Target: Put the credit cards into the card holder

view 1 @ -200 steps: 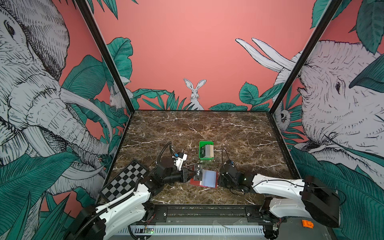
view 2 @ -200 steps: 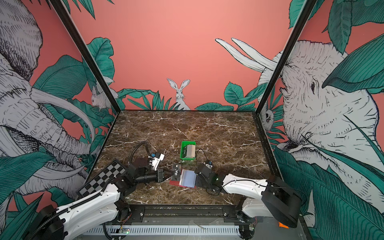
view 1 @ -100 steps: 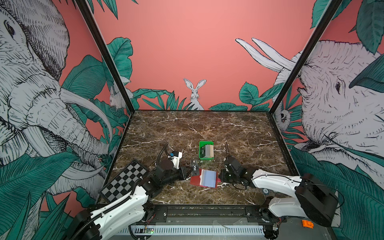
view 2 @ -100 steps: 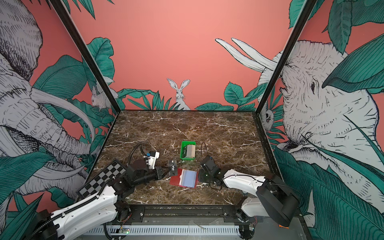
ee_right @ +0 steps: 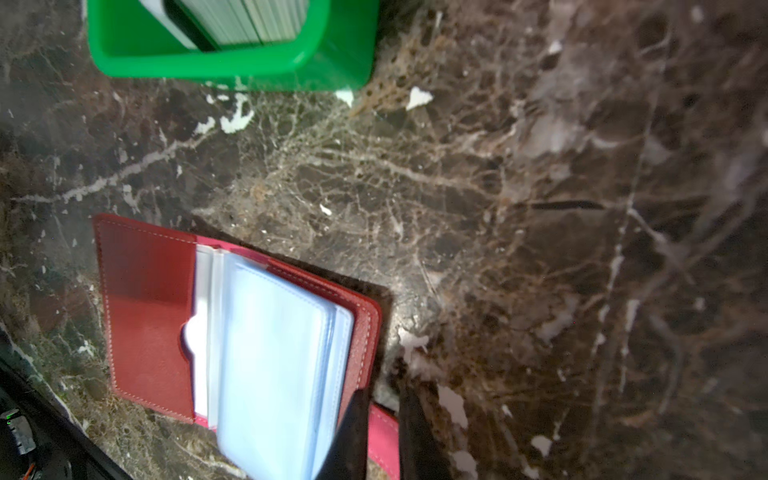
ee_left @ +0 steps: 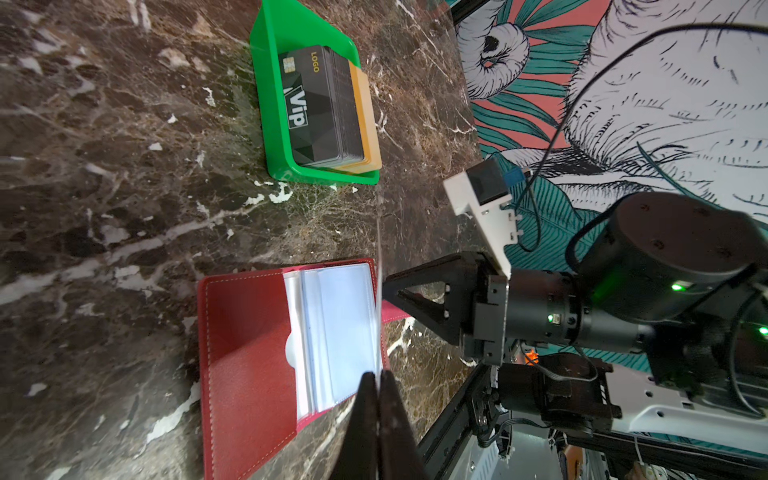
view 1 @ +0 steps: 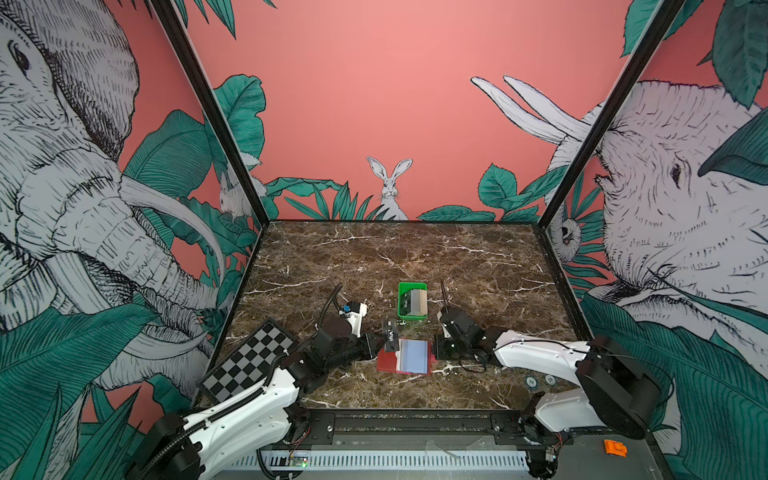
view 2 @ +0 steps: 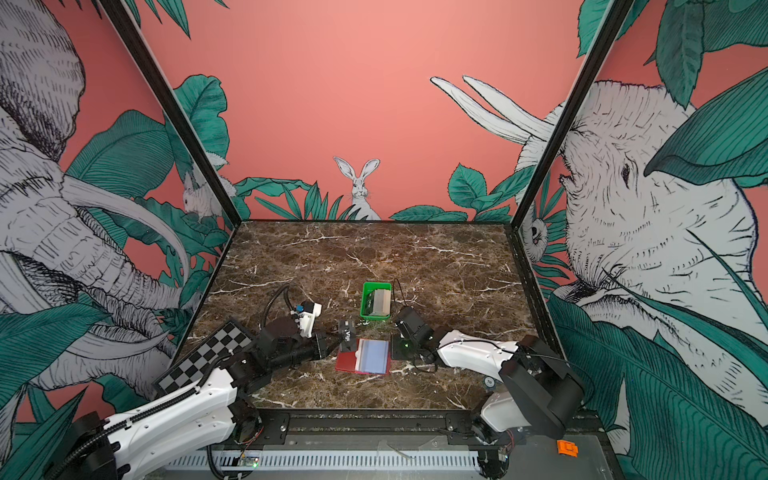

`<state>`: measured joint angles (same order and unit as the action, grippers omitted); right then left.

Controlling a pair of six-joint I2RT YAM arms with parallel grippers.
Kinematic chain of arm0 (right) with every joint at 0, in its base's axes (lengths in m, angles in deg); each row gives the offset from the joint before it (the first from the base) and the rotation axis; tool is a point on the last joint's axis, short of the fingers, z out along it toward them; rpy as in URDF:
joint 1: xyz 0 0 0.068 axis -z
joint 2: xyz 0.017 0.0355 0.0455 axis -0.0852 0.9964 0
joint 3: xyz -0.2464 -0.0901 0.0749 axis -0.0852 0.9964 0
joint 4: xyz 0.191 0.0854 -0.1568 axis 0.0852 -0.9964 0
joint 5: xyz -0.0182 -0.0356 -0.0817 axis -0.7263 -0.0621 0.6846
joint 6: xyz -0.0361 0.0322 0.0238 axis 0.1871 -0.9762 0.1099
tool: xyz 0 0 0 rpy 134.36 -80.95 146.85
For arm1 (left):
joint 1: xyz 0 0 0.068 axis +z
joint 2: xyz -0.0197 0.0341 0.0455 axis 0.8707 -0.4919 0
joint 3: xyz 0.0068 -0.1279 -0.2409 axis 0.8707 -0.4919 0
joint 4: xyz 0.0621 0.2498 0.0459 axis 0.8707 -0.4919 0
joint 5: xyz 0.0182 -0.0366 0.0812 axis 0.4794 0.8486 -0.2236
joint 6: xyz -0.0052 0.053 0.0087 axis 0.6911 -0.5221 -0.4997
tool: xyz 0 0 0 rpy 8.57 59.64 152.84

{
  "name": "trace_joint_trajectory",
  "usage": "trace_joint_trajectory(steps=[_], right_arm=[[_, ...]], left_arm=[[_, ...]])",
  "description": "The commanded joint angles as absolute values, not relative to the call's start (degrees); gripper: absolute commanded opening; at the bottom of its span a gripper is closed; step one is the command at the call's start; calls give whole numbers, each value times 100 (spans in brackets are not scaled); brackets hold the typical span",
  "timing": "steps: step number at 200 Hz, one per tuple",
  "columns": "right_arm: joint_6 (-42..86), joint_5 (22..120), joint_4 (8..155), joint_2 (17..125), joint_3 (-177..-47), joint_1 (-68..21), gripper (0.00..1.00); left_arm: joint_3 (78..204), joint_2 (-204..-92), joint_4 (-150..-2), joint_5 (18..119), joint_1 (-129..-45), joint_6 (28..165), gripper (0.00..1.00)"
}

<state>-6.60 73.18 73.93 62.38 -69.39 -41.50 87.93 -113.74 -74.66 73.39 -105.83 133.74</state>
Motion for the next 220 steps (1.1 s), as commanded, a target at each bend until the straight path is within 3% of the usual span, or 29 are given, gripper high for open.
trace_joint_trajectory(steps=[1, 82, 198, 220], right_arm=[[-483, 7512, 7180, 5791, -7072, -4140, 16], [-1770, 7843, 7153, 4958, -6579, -4625, 16], [-1859, 7323, 8126, 6201, -6584, -4749, 19], [-1795, 7408, 8024, 6317, -6673, -4745, 15]], left_arm=[[8861, -11263, -7579, 7517, -10597, 13161, 0], [8884, -12136, -6482, 8244, -10559, 13066, 1], [8571, -12097, -6555, 8089, -10370, 13101, 1], [8538, -12139, -6574, 8095, -10369, 13133, 1]])
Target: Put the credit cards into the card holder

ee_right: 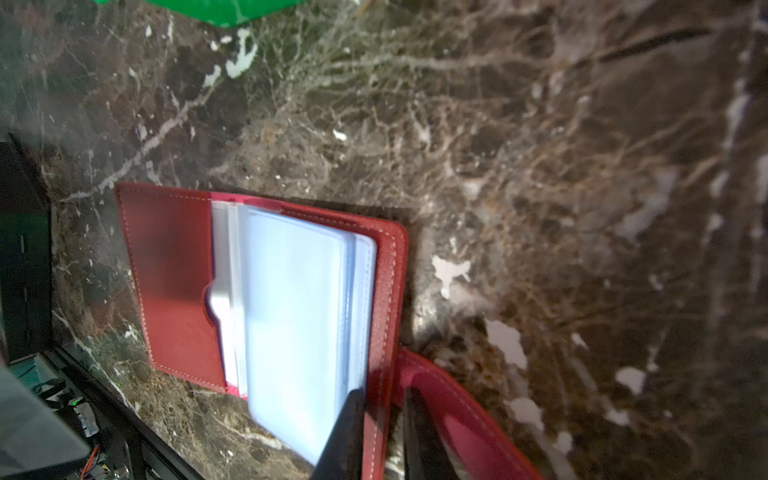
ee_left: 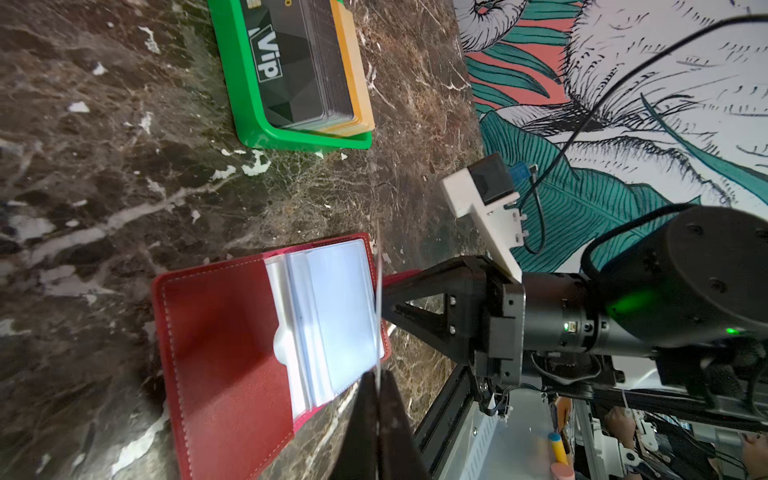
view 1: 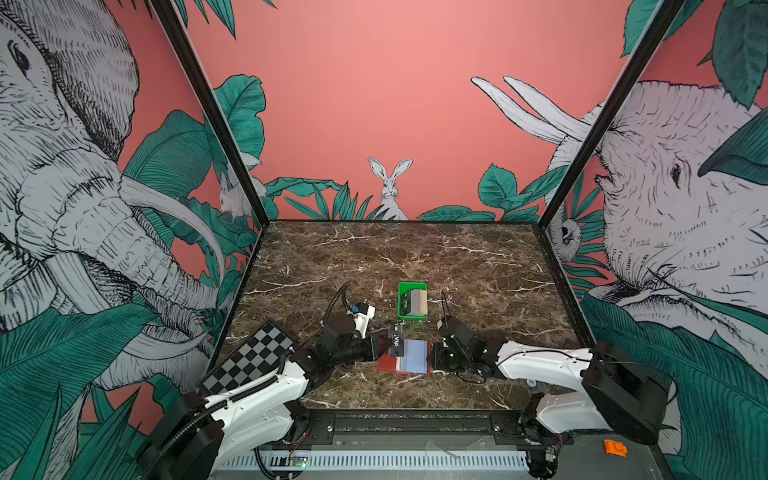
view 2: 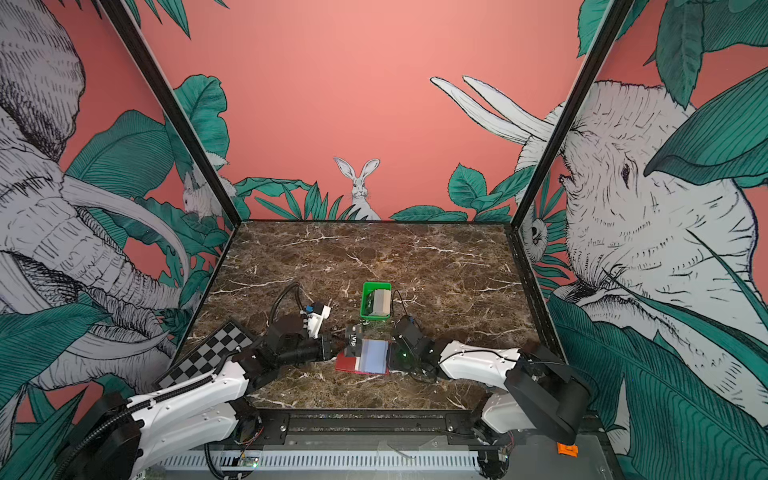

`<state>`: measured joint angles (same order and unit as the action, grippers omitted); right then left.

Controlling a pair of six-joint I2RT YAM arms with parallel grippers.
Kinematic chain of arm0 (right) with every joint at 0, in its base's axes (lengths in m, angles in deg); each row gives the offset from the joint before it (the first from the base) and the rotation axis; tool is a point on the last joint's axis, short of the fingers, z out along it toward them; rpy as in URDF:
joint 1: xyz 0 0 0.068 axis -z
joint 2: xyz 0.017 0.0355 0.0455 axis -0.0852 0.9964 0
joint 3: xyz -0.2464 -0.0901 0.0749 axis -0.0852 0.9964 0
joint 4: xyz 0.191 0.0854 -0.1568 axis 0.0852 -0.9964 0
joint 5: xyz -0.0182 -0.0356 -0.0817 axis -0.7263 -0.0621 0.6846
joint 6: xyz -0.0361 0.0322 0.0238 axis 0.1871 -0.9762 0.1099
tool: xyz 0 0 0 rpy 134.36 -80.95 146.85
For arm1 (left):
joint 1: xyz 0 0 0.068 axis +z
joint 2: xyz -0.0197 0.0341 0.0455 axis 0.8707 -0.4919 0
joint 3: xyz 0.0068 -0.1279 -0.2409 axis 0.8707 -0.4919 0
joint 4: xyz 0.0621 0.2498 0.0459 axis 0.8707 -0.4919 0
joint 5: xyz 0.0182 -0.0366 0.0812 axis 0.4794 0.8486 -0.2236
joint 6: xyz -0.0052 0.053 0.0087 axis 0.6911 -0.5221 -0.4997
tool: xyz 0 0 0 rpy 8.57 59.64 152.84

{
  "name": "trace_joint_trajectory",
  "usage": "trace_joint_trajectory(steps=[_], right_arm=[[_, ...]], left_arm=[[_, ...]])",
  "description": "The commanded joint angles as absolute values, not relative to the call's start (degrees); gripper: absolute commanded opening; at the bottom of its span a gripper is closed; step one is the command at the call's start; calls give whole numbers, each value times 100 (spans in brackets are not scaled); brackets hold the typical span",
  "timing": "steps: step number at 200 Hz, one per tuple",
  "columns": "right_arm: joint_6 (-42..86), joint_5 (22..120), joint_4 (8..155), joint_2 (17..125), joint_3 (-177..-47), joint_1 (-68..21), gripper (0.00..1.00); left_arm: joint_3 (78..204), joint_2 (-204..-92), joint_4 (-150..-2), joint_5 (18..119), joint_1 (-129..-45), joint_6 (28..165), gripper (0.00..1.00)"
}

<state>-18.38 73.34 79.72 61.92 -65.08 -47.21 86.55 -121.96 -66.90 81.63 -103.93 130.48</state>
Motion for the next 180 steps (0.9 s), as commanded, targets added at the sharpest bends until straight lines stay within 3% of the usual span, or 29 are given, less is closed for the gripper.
trace_joint_trajectory(steps=[1, 42, 180], right_arm=[[-1786, 7410, 8010, 6324, -6681, -4743, 15], [-1664, 7521, 7729, 6462, -6804, -4755, 9], [-1688, 7597, 7696, 6555, -6823, -4810, 9]], left_arm=[[8533, -12139, -6575, 8095, -10369, 13134, 1], [8439, -12294, -6608, 8034, -10343, 13187, 0], [8072, -13989, -4461, 8513, -10309, 13821, 0]])
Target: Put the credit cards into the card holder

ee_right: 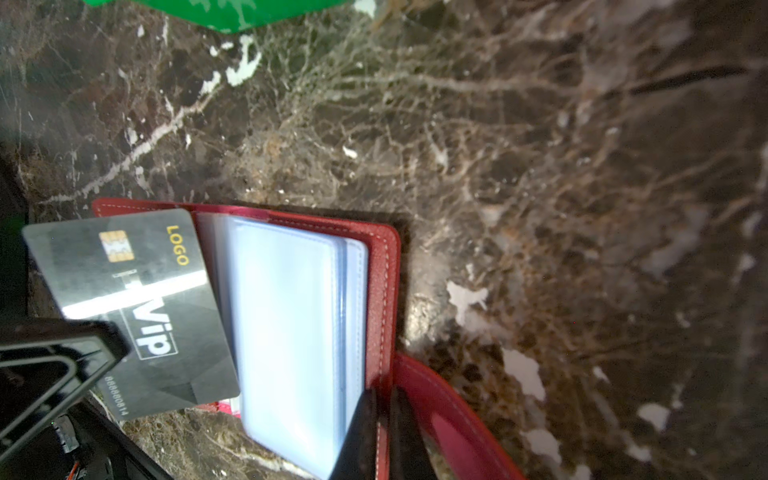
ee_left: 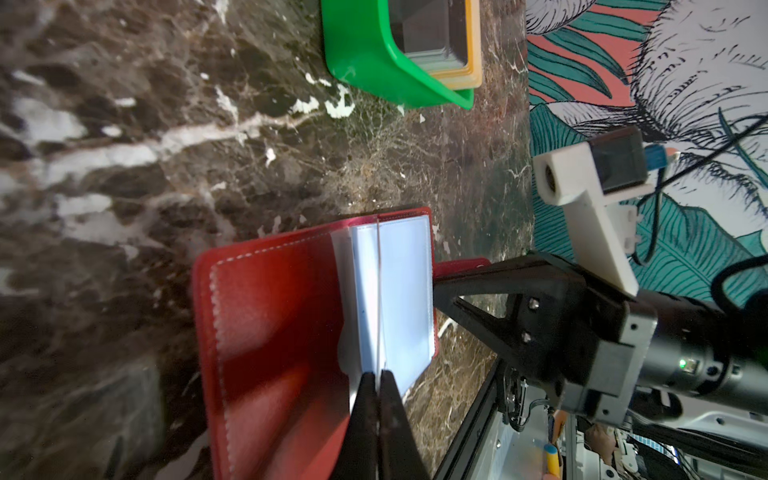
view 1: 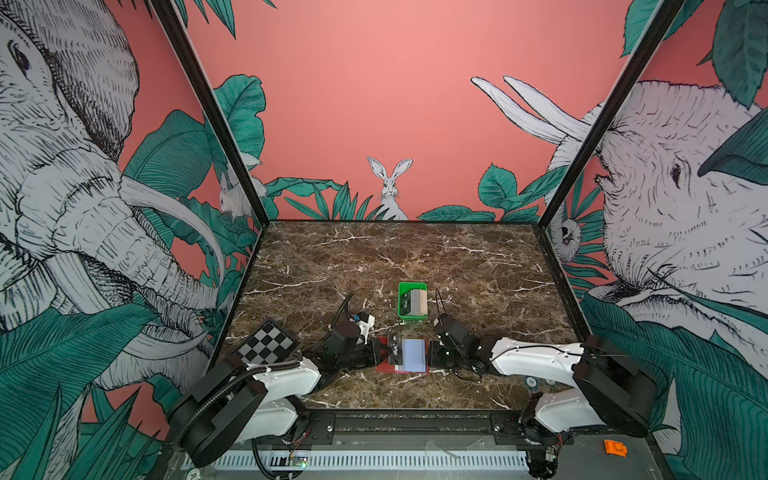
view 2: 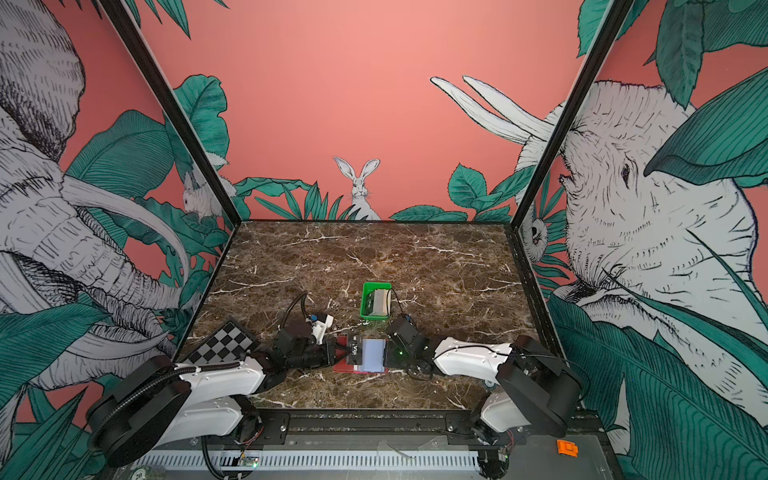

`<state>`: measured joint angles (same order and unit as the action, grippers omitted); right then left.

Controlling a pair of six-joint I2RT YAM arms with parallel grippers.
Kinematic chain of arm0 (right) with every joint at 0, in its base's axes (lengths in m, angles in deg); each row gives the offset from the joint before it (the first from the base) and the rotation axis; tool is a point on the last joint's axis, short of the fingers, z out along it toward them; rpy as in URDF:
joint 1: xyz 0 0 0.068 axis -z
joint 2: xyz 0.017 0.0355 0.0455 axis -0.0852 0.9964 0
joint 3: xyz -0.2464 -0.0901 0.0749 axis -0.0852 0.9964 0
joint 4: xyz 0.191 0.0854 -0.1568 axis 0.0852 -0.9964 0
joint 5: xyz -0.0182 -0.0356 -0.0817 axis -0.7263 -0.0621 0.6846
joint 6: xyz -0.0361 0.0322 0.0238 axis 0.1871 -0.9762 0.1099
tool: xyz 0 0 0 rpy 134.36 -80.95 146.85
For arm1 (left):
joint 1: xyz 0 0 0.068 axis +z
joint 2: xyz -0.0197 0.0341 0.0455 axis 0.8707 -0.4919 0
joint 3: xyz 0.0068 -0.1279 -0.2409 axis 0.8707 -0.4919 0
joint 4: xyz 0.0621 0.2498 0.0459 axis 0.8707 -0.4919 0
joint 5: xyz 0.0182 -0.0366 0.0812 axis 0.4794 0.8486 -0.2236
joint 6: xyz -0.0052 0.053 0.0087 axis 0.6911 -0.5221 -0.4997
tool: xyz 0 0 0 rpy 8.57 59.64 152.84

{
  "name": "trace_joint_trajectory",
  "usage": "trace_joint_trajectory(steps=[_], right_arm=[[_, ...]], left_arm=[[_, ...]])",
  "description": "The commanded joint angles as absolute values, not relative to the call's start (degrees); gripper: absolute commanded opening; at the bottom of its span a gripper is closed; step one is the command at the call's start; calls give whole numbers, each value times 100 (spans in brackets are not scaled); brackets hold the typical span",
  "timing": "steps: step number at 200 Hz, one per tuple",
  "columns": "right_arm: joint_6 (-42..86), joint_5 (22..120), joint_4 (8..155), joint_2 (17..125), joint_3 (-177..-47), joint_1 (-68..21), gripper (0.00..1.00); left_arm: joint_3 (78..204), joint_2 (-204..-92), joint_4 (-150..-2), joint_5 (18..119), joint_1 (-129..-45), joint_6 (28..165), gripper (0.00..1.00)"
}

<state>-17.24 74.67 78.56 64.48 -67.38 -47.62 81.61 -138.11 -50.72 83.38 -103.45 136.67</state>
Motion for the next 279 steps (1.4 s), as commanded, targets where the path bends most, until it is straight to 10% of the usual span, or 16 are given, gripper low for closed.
trace_joint_trajectory(steps=[1, 279], right_arm=[[-1689, 7597, 7692, 6553, -6827, -4806, 9], [-1667, 7680, 7643, 6798, -6936, -4872, 9]], left_arm=[[8072, -14005, -4460, 8515, -10308, 13826, 0], [8182, -14559, -4716, 8998, -10314, 13983, 0]])
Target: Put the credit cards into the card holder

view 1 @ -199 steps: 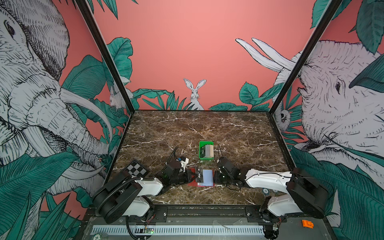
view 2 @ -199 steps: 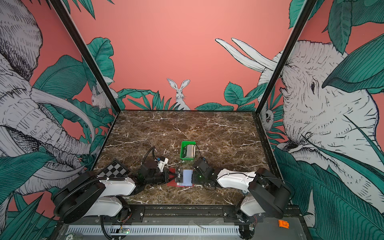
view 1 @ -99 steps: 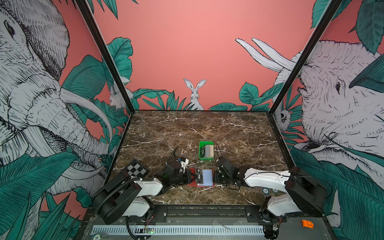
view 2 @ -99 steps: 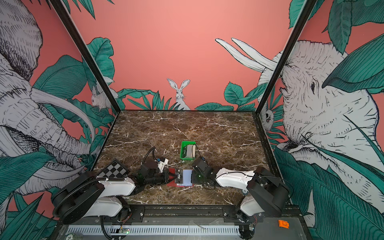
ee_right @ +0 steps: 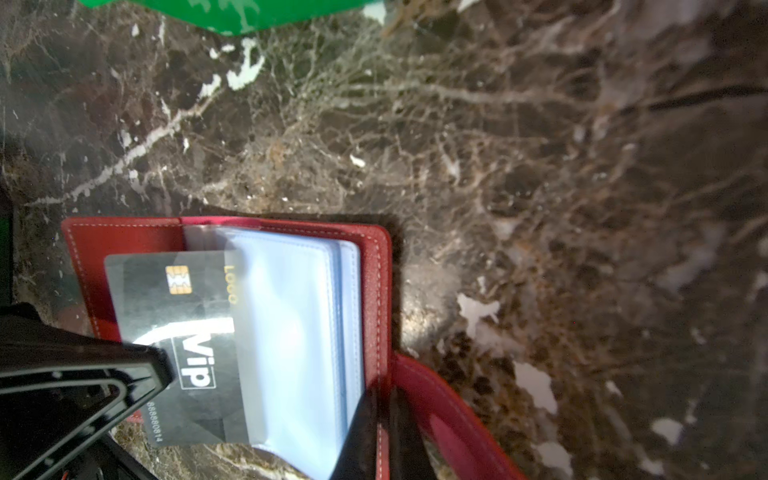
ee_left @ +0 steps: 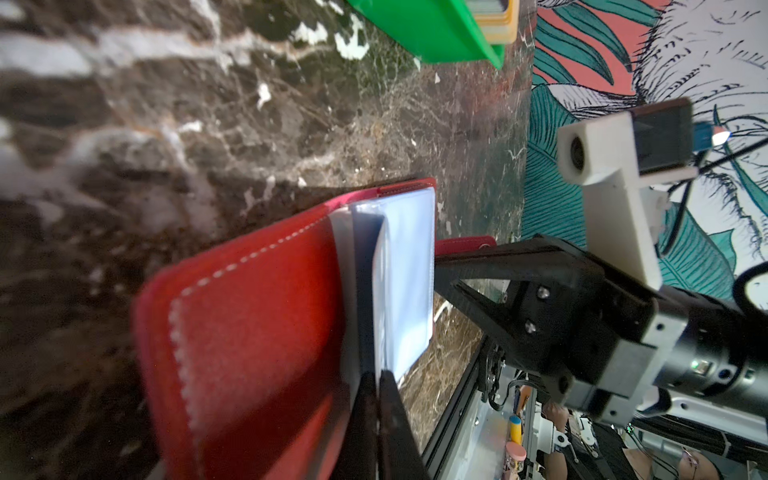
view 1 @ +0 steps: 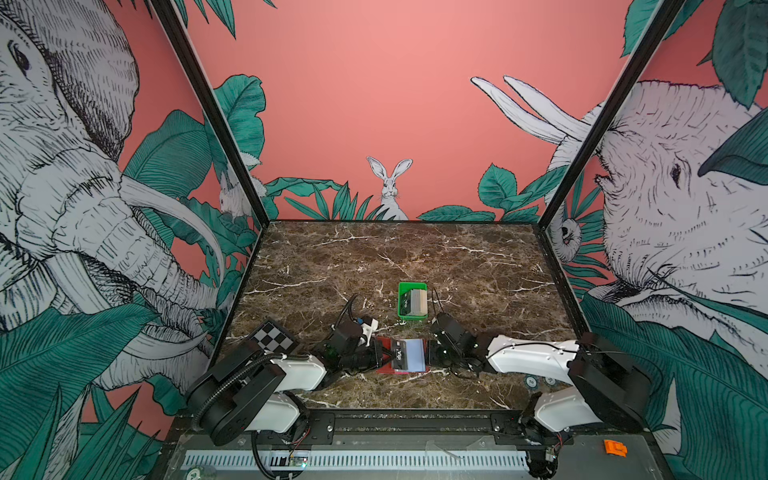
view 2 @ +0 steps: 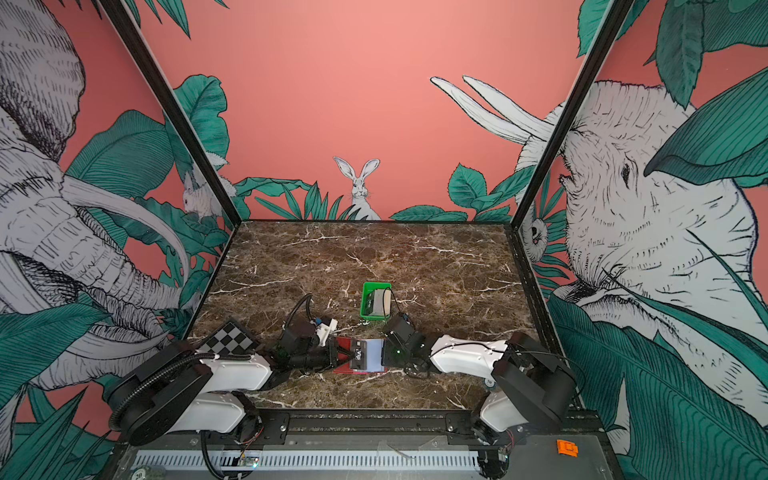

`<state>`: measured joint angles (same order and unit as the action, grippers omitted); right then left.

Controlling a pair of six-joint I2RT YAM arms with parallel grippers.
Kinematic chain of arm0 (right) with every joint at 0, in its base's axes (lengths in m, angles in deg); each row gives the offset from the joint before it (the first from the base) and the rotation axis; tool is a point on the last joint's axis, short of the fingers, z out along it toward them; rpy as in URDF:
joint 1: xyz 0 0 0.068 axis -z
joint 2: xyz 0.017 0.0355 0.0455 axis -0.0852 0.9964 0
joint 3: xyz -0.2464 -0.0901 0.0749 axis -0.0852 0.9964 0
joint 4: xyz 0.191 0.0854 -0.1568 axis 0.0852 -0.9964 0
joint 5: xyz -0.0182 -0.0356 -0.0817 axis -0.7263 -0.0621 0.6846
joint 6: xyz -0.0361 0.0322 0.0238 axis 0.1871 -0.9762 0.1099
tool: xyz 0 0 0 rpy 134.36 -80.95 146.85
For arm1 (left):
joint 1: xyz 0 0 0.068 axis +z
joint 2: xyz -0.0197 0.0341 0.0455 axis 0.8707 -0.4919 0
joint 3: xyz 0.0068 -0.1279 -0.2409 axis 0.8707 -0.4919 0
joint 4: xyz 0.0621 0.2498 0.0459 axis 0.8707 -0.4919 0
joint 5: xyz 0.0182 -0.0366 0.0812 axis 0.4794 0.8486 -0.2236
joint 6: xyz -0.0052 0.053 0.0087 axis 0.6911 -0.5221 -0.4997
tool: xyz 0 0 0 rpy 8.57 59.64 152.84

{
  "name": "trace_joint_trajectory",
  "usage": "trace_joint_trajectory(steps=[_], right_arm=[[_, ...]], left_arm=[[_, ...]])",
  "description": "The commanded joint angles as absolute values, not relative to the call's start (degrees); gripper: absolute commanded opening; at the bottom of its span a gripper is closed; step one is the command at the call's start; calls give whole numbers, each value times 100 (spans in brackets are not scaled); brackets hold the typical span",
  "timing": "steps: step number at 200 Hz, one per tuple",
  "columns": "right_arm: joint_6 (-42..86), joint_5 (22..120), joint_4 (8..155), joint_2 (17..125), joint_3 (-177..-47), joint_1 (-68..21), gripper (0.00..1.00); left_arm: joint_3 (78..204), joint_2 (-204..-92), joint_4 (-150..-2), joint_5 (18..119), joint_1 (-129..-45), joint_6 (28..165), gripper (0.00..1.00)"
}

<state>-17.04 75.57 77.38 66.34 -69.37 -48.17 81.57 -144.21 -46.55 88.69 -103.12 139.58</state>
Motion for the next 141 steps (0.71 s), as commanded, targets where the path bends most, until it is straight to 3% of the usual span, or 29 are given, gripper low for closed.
trace_joint_trajectory(steps=[1, 51, 95, 141], right_arm=[[-1665, 7678, 7644, 6798, -6932, -4872, 9], [-1665, 7693, 7621, 6815, -6940, -4877, 9], [-1654, 7711, 7574, 6844, -6943, -4893, 9], [-1541, 7877, 7109, 6903, -7123, -4920, 9]], left_arm=[[8184, -14562, -4715, 8999, -10315, 13981, 0], [8377, -14708, -4795, 9014, -10315, 14009, 6], [8692, -14472, -5978, 8765, -10310, 13615, 18], [8913, -14311, -6770, 8529, -10310, 13387, 22]])
